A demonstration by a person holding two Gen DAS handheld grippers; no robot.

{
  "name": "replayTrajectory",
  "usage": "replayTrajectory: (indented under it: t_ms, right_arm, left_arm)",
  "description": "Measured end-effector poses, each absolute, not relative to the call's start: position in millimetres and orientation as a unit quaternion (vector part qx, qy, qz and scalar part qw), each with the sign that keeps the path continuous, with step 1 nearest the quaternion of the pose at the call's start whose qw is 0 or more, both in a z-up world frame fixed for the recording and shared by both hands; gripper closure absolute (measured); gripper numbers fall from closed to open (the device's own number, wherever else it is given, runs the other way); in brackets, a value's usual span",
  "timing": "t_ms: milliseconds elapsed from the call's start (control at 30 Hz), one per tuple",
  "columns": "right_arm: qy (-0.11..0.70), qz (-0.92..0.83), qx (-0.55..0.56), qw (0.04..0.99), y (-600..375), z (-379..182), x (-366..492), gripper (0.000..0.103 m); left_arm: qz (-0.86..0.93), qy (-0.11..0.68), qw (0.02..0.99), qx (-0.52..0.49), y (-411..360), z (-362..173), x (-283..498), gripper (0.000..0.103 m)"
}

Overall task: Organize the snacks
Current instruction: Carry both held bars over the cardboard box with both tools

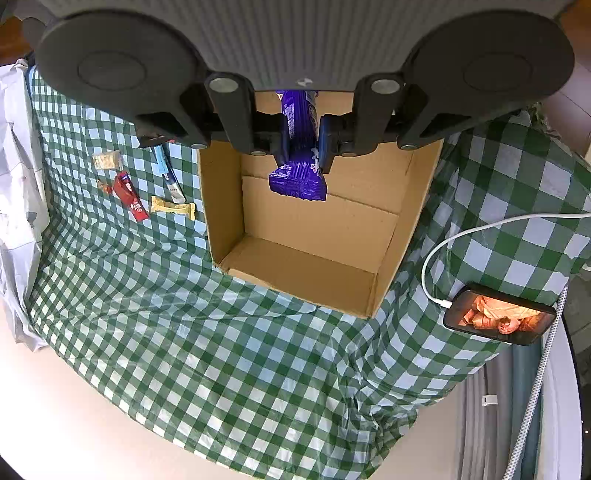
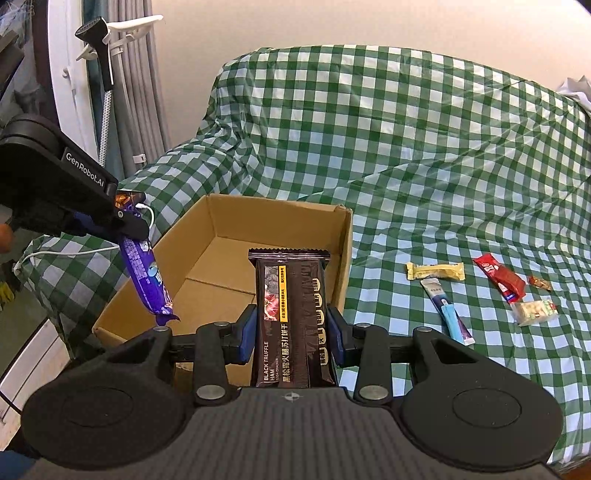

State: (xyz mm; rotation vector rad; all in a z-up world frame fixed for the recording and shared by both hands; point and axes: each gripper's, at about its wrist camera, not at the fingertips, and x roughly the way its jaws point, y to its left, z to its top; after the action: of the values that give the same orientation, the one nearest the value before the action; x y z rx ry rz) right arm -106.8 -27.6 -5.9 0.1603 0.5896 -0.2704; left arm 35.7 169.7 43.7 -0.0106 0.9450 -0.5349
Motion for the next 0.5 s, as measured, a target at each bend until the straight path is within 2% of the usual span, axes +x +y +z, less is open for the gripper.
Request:
replayTrajectory:
  t_ms: [500]
  right_arm:
    - [0.298,-0.126,0.078,0.943,-27.6,-9.0,-97.5,0.062]
  left_arm:
    - [-0.252,0.457,0.853,-0.005,164.7,35.3,44.4,0.087]
